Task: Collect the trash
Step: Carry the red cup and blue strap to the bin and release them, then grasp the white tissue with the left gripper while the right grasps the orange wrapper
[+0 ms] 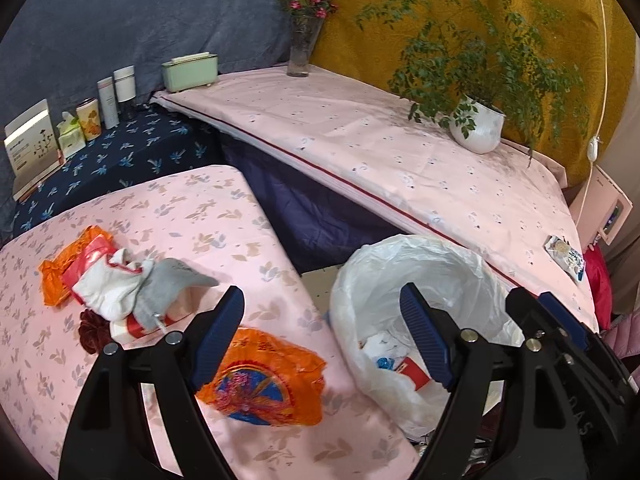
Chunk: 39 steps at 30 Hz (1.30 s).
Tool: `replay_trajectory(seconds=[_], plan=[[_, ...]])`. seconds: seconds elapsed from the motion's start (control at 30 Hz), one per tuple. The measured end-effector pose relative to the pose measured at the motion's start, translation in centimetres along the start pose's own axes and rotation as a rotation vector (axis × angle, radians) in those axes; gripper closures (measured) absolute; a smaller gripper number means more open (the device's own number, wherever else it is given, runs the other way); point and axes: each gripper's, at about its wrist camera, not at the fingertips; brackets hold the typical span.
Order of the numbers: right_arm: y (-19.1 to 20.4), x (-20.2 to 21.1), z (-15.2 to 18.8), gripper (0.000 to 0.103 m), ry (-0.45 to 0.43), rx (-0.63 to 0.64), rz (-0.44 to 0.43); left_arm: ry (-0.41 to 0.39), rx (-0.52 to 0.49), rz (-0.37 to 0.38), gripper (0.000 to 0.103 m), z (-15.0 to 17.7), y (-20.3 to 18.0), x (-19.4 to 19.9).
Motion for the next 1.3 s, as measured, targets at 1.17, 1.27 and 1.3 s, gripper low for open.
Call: replay_trajectory(seconds=[1.17, 1.27, 1.3], plan=[[9.5, -3.7, 8.7, 0.047, 0.18, 0.049, -0.094, 0.15, 0.169, -0.265, 0.012, 8.0, 16.3, -1.8], [9.4, -4.8, 9.1, 0.047, 0.197, 0.043, -0.087, 0.161, 0.166, -0.25, 0.012, 8.3, 16.5, -2.6], [9.4, -5.1, 9.3, 0.047, 0.202, 0.041, -0.085, 0.16, 0.164, -0.247, 0.012, 8.4, 16.5, -2.8]])
Point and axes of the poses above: each gripper's, at about its wrist camera, not at the fingertips, and x roughly against the way its jaws point, y to its left, z to its underside, and after that the axes turned 6 degrees about -z, right-handed
